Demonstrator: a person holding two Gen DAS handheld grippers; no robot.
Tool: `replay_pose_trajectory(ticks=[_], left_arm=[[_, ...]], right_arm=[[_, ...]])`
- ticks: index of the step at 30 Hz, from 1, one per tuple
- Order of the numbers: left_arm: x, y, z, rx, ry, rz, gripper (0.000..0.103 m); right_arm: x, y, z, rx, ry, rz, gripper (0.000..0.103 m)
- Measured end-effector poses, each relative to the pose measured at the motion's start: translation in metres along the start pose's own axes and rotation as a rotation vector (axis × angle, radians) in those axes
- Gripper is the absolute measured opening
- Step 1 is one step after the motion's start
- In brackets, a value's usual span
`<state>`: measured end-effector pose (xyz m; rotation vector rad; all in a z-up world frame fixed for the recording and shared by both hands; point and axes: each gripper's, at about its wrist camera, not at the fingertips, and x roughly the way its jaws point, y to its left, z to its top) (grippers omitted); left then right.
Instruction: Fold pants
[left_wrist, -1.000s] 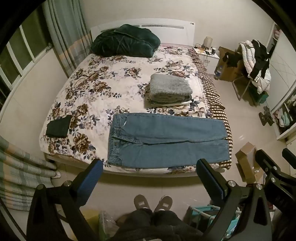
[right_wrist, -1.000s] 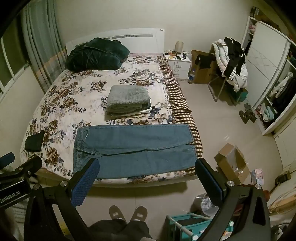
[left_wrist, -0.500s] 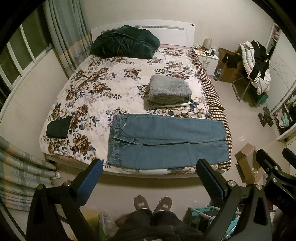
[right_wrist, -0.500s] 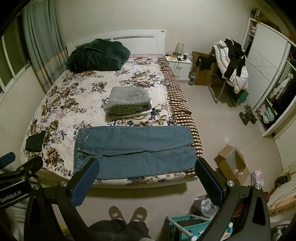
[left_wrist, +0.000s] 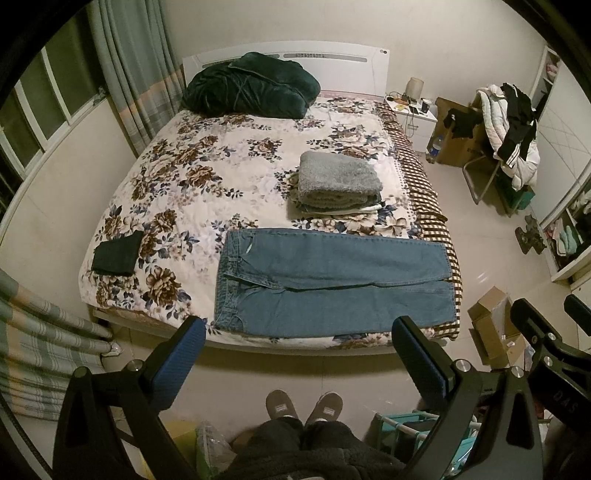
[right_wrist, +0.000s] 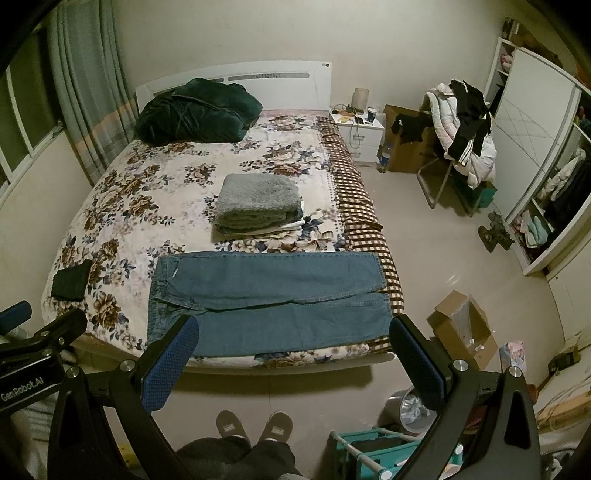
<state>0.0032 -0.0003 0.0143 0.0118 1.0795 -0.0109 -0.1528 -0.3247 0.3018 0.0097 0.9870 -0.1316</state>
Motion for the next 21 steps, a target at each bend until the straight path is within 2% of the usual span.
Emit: replay_pose_trajectory(ticks=[21], left_arm=[[-0.006,-0.002,0.009,0.0,-0.007,0.0,0.103]], right_arm=[[-0.015,0.007,0.01,-0.002,-0.01,0.003,0.103]])
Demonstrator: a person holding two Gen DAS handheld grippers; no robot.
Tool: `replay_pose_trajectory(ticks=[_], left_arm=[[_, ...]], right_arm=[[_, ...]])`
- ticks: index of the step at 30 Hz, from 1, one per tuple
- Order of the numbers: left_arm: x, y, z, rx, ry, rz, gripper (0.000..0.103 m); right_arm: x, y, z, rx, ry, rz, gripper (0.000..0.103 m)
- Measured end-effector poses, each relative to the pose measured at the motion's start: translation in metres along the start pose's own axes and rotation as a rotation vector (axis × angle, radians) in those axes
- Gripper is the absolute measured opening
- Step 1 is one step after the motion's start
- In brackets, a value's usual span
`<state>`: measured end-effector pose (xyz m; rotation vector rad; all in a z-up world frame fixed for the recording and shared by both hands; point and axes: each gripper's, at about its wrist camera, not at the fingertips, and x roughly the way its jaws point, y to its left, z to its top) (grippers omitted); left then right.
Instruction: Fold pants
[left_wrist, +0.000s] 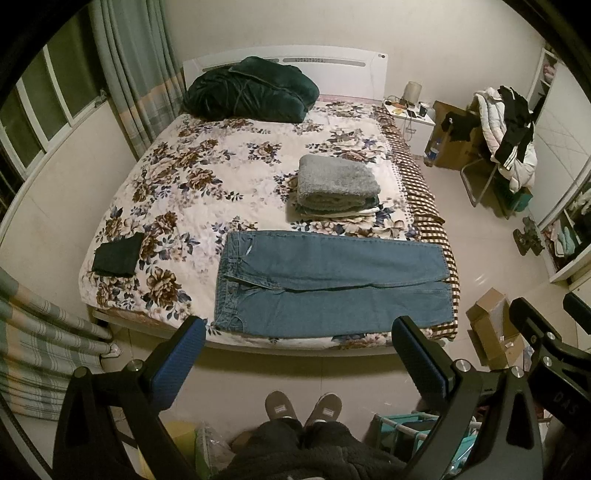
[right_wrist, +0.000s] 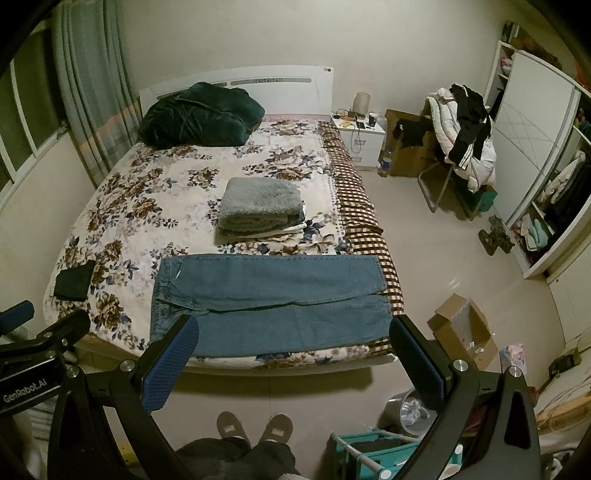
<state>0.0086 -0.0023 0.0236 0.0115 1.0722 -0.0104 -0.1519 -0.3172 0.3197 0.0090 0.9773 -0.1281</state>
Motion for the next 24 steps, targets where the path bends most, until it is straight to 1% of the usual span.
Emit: replay_pose_trajectory(ticks=[1,5,8,10,11,12,13,15,17,19,22,24], left_arm=[[0.002,0.0,-0.003,-0.001,-0.002,-0.001,0.103],[-0.005,0.0,0.015,-0.005,-0.006,0.002,0.103],[-0.006,0.001,0.017,-0.003,-0.007,0.0,0.103],[-0.005,0.001,0.012,-0.002,-0.008,0.0,0.103],[-0.006,0.001,0.016,-0.001,-0.007,-0.001,0.103],[-0.005,0.001,0.011,-0.001,-0.009,-0.001,0.103],[-0.007,0.001,0.015,0.0,-0.009,0.0,0.103],[-0.009,0.002,0.019,0.0,-0.004,-0.004,0.103],[-0.015,-0.009,0.021,0.002,-0.004,-0.001,0.103],[-0.016,-0.01,0.023,0.001,-0.002,-0.002,0.103],[-0.018,-0.012,0.028,0.001,0.0,-0.002,0.103],[-0.017,-0.012,0.025,0.001,-0.001,-0.001,0.103]], right_arm=[[-0.003,0.0,0.001,0.001,-0.001,0.0,0.103],[-0.004,0.0,0.0,0.002,-0.001,0.0,0.103],[-0.004,0.0,-0.001,0.0,-0.003,-0.001,0.103],[-0.004,0.0,-0.002,0.001,-0.002,0.0,0.103],[-0.005,0.0,-0.002,0.001,-0.003,-0.001,0.103],[-0.003,-0.001,-0.004,0.0,-0.005,0.0,0.103],[-0.003,-0.001,-0.004,-0.001,-0.004,0.0,0.103],[-0.009,0.007,-0.006,-0.002,-0.004,-0.003,0.103],[-0.009,0.007,-0.006,-0.003,-0.003,-0.001,0.103],[-0.031,0.003,0.005,-0.001,0.0,-0.001,0.103],[-0.035,0.001,0.005,-0.001,0.003,-0.001,0.103],[-0.034,-0.001,0.003,0.0,0.006,0.0,0.103]])
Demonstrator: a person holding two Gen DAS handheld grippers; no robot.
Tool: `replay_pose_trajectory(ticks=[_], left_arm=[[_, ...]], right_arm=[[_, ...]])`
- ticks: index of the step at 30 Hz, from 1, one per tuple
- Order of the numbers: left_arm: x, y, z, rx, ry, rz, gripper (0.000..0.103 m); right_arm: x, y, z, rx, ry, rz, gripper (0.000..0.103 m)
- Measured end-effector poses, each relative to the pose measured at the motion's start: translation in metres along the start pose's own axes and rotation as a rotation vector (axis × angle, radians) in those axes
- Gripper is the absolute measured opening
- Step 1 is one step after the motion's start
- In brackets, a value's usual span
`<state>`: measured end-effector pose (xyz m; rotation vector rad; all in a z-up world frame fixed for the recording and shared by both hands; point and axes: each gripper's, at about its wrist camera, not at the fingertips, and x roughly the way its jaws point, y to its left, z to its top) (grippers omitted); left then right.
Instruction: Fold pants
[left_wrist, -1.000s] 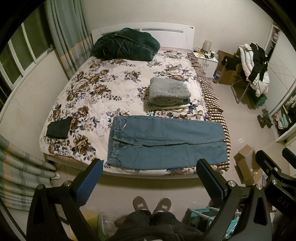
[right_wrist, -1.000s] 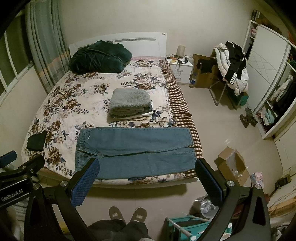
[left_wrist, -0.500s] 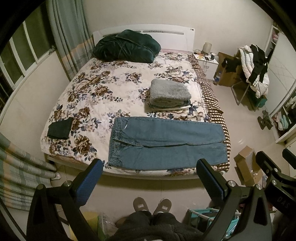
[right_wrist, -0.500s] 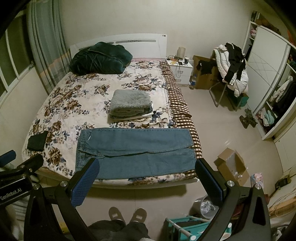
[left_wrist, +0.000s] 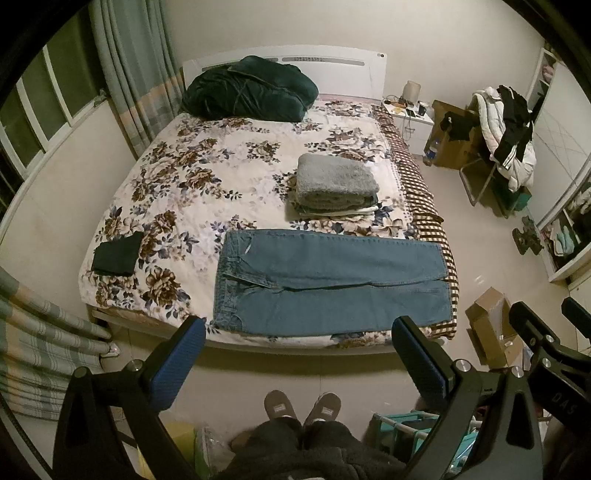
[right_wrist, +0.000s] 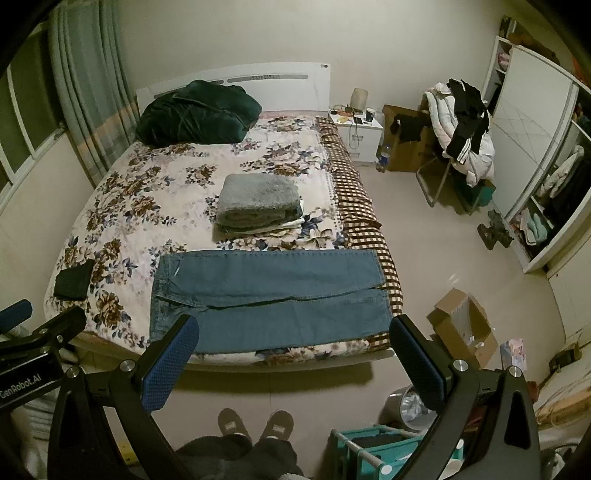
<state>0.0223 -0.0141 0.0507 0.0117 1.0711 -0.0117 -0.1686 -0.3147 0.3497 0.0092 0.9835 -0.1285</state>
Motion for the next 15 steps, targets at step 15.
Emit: replay_pose_trajectory(ticks=[15], left_arm=[[0.077,0.001,0.012,-0.053,-0.021,0.103,0.103]], right_arm=[[0.113,-0.037,0.007,0.056,0.099,0.013,0.103]])
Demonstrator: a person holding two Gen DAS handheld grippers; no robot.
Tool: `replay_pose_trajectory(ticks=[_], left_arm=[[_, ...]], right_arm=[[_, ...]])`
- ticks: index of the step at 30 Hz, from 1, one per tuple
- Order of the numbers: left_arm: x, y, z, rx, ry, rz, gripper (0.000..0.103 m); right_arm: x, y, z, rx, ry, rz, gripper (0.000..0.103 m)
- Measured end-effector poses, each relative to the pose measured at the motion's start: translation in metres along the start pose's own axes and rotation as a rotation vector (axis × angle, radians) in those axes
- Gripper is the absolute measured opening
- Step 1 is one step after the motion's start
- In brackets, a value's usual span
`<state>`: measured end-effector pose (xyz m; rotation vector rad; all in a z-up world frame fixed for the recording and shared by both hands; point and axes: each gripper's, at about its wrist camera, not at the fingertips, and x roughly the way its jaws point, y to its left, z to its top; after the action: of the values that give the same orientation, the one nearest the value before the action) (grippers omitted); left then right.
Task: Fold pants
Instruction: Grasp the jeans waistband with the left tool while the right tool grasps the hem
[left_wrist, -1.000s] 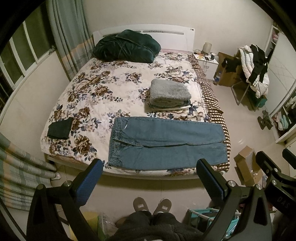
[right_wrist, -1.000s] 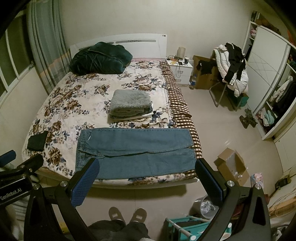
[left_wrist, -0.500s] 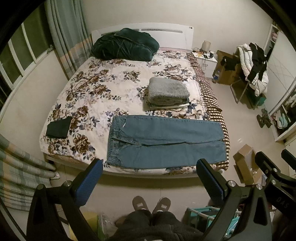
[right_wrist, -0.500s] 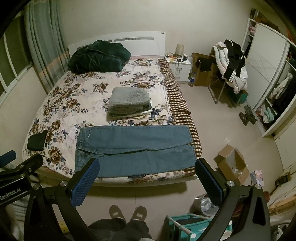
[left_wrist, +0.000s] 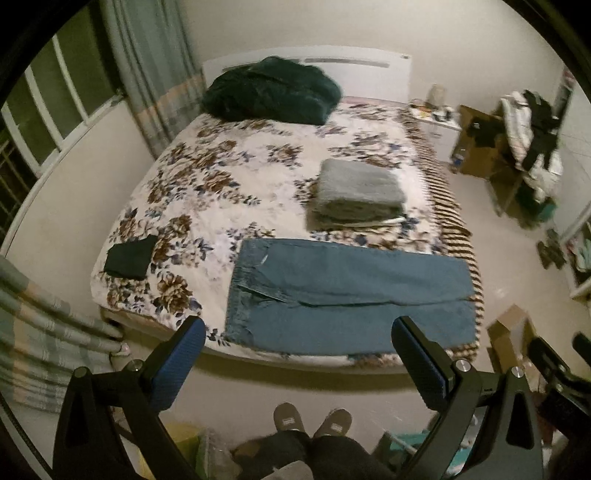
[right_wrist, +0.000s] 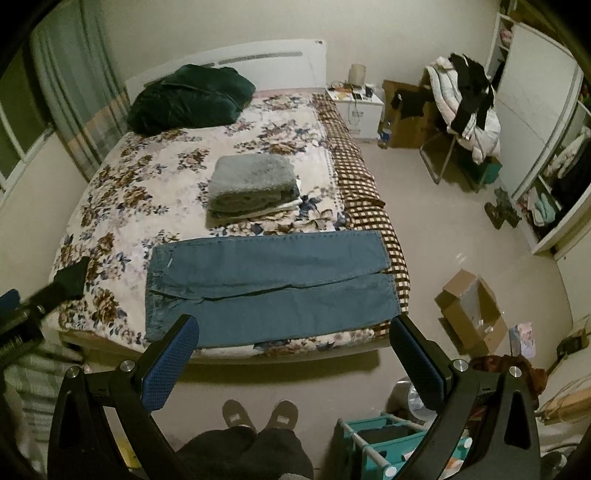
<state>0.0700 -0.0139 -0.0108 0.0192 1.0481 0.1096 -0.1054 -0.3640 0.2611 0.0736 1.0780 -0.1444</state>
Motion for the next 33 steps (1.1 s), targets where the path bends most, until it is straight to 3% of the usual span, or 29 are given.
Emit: replay_pose_trajectory(ticks=[5,10,13,19,26,30,33], left_arm=[[0.075,-0.005,0.026,-0.042,0.033,0.104,0.103],[0.162,-0.008,0.054,-0.074,0.117,0.135,0.103],[0.226,-0.008,0.071,-0.109,0.201,0.155,0.103],[0.374,0.012,0.101,-0.272,0.417,0.158,0.103],[0.543,0.045,0.124,-0.448,0.587,0.21,0.103],[0.625,0.063,0.124,-0.546,0.672,0.23,0.103],[0.661,0.069,0.125,-0.595,0.7,0.231,0.103]], right_arm=[[0.088,-0.02,0.031,0.05,0.04,-0.019,0.103],[0.194,-0.032,0.072,0.1,0.091,-0.057,0.103],[0.267,-0.042,0.098,0.152,0.138,-0.061,0.103],[0.438,-0.066,0.138,0.325,0.269,-0.058,0.103],[0.639,-0.107,0.162,0.531,0.421,-0.095,0.103],[0.718,-0.125,0.162,0.622,0.49,-0.128,0.103],[0.771,-0.137,0.164,0.698,0.525,-0.142,0.103]])
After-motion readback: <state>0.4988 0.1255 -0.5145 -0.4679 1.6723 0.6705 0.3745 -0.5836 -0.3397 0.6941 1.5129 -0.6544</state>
